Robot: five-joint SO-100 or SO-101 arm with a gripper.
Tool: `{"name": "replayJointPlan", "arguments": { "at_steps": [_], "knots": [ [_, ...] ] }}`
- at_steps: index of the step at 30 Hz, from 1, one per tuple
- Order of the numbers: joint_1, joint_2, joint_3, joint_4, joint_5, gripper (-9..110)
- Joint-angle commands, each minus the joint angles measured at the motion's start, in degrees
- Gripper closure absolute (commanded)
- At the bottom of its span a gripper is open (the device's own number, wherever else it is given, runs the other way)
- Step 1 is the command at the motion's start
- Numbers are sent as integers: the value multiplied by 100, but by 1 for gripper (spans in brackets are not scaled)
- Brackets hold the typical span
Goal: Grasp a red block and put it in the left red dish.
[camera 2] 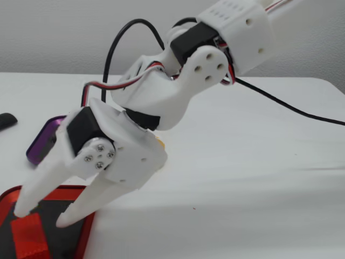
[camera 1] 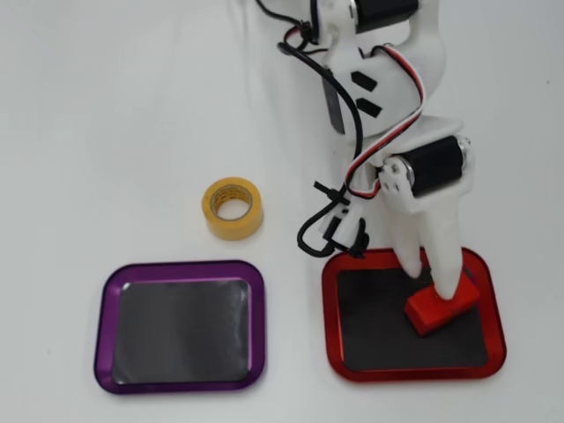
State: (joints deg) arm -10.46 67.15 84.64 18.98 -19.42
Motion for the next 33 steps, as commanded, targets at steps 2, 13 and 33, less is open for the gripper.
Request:
{"name": "replayJointPlan", "arguments": {
  "at_steps": [2, 13, 33],
  "knots": [
    [-44, 123, -624, 791, -35, 83],
    [26, 308, -4412, 5186, -53, 77],
    [44, 3050, -3331, 7805, 35, 78]
  ]
}}
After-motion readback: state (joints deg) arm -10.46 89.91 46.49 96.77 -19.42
